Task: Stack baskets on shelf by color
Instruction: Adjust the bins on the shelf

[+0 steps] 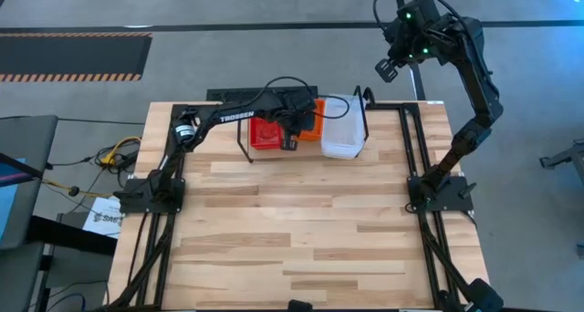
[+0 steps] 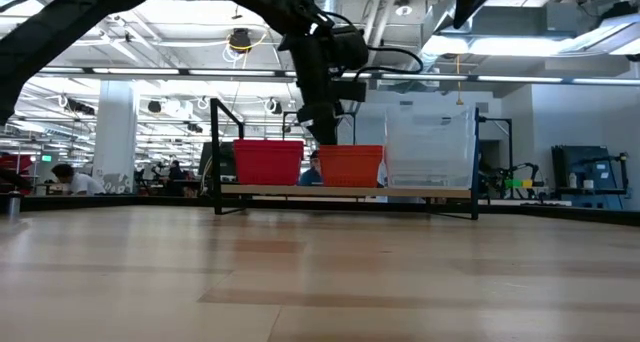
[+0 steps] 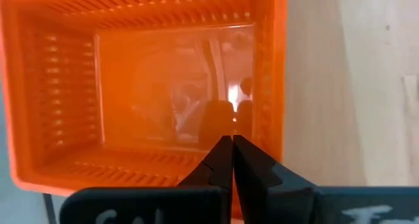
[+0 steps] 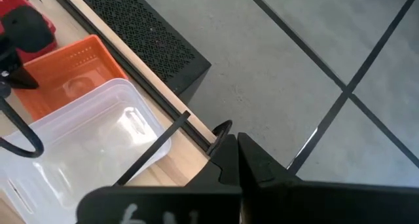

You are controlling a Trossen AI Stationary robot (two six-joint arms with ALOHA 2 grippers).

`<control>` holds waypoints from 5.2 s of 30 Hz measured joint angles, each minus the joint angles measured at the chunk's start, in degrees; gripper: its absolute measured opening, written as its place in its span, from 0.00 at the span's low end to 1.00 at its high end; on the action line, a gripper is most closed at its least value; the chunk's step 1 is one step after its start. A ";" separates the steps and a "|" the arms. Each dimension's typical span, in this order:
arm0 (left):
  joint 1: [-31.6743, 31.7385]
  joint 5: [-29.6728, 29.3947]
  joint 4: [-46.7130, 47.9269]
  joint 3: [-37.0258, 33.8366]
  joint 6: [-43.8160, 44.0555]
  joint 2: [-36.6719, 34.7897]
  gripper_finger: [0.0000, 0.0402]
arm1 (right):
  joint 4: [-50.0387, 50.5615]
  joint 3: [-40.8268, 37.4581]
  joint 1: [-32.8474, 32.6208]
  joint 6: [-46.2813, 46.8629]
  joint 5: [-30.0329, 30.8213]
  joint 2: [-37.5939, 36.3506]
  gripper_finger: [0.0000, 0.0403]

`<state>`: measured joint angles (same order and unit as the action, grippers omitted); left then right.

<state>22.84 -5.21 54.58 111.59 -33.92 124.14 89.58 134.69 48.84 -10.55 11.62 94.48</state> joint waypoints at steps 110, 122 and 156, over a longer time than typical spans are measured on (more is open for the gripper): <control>-11.54 -8.03 5.36 19.75 32.86 -0.55 0.00 | -0.04 0.00 0.00 -4.50 -0.07 0.00 0.00; -6.65 3.24 3.11 21.00 28.92 -0.40 0.00 | -0.07 0.02 -0.22 -0.39 -8.16 0.28 0.00; -7.78 -36.06 35.46 1.96 54.78 -45.45 0.00 | 0.45 0.00 -13.59 3.14 -8.02 26.17 0.00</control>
<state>15.06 -41.28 90.05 113.55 20.86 78.69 90.03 134.69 35.25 -7.40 3.60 120.65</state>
